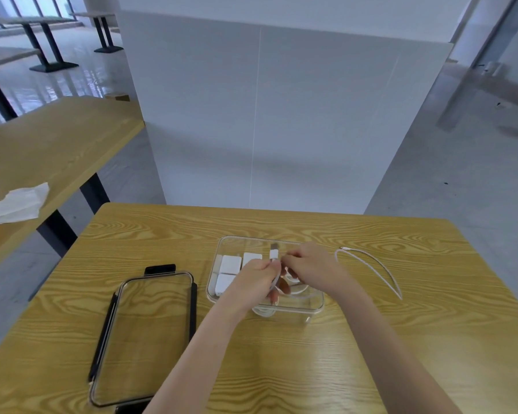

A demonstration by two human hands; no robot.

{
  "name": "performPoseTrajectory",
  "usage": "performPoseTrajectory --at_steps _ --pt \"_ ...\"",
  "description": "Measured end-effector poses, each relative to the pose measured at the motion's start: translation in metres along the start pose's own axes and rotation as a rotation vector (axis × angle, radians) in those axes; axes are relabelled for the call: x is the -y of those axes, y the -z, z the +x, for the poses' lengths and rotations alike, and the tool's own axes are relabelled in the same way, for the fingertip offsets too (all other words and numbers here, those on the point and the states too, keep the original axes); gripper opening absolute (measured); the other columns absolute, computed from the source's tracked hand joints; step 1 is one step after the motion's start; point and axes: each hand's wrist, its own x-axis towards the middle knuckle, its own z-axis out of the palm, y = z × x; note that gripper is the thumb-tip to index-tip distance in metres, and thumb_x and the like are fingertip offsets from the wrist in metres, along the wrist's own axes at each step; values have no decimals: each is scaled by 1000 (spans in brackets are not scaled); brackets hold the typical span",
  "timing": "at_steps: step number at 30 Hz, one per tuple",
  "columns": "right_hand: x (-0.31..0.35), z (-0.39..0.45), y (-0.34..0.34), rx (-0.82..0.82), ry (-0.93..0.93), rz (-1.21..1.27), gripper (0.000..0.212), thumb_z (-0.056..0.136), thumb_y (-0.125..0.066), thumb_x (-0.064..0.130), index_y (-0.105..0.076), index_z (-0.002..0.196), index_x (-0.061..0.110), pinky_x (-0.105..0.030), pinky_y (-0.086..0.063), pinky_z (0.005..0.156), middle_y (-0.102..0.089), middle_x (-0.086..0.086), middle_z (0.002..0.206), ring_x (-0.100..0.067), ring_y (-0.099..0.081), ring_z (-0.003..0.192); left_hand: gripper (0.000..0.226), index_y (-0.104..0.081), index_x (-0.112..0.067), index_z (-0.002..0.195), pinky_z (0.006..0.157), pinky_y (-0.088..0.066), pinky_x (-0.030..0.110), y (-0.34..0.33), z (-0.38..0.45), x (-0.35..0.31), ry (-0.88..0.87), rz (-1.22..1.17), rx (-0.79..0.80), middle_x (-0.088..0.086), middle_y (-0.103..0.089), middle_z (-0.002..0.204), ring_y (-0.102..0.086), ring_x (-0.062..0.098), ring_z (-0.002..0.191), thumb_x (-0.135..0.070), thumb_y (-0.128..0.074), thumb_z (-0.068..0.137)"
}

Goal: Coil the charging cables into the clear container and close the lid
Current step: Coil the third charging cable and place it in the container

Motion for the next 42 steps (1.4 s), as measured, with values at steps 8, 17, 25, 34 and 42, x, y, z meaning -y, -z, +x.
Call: performPoseTrajectory --at_steps 8,17,25,34,42 --pt "16 -21 -11 -122 17 175 20 90 -50 10 -63 104 8 -16 -45 53 -71 -8 77 -10 -63 55 40 -61 -4 87 61 -44 24 -5 14 11 -84 121 -266 1 -64 70 -56 10 55 -25 -29 99" --pt "19 -35 -11 -125 39 206 21 90 -51 13 -69 80 8 -23 -49 54 -72 -4 70 -15 -69 56 34 -52 -8 76 57 -34 21 -6 17 6 -121 -13 -352 1 -49 68 -44 13 63 -23 -33 98" --pt "10 -36 -27 -67 169 -110 20 93 -42 12 -61 96 11 -27 -49 69 -68 -5 90 -20 -63 78 33 -66 -10 82 84 -47 35 6 20 1 -29 -531 -334 1 -69 68 -61 21 77 -21 -39 98" --pt "27 -56 -14 -11 254 646 31 91 -52 5 -66 99 32 -18 -52 82 -71 10 104 -4 -65 100 38 -62 -3 88 84 -44 33 19 25 10 5 -473 -397 9 -62 78 -56 22 78 -24 -31 99" --pt "9 -21 15 -209 151 682 22 95 -46 24 -67 102 22 -33 -53 88 -72 2 99 -16 -66 97 30 -59 2 93 56 -45 18 22 20 3 -201 -503 -211 -4 -54 52 -50 9 51 -22 -40 98"
